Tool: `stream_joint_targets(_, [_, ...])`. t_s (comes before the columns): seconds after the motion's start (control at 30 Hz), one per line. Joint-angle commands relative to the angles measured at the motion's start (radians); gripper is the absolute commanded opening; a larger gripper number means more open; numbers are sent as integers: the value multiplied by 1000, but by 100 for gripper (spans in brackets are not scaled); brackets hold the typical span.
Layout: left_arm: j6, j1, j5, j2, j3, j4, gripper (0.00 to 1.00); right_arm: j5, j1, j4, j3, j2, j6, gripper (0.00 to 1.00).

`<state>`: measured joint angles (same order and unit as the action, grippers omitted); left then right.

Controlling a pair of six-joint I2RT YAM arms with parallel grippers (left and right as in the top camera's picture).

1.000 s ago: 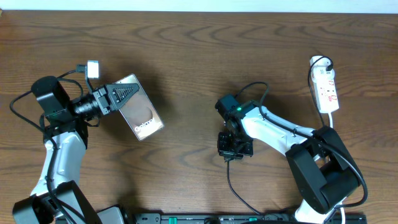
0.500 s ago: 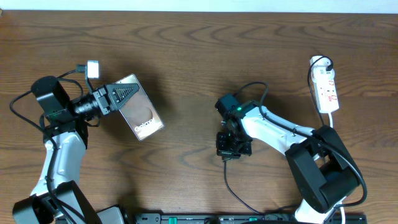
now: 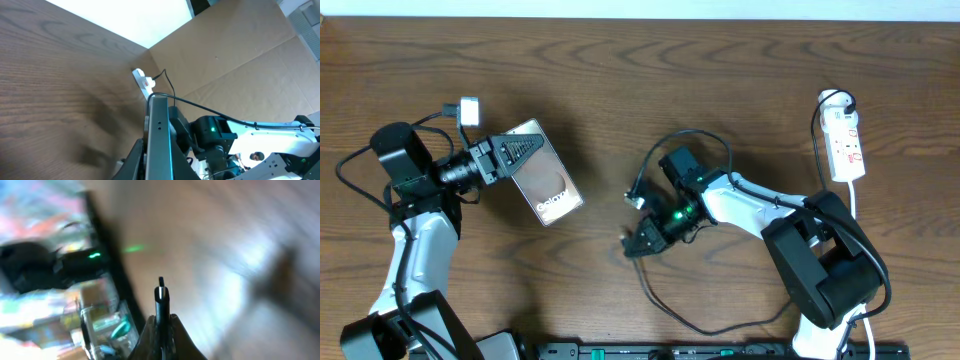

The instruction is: Plug charger to phone and switch on socket

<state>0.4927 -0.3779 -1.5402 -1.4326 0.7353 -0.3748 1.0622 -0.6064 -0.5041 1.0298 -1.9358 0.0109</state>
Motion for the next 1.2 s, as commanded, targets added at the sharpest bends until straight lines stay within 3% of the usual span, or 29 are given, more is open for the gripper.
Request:
stream_joint_targets(0.0, [-10, -3, -31, 2, 3, -8, 8, 229, 3, 47, -4, -2, -196, 1])
stream_joint_targets(0.73, [-10, 32, -31, 2, 3, 26, 8, 351, 3, 425, -4, -2, -3, 1])
stream_joint_targets(1.17, [-44, 117, -31, 2, 3, 25, 8, 430, -4, 449, -4, -2, -31, 1])
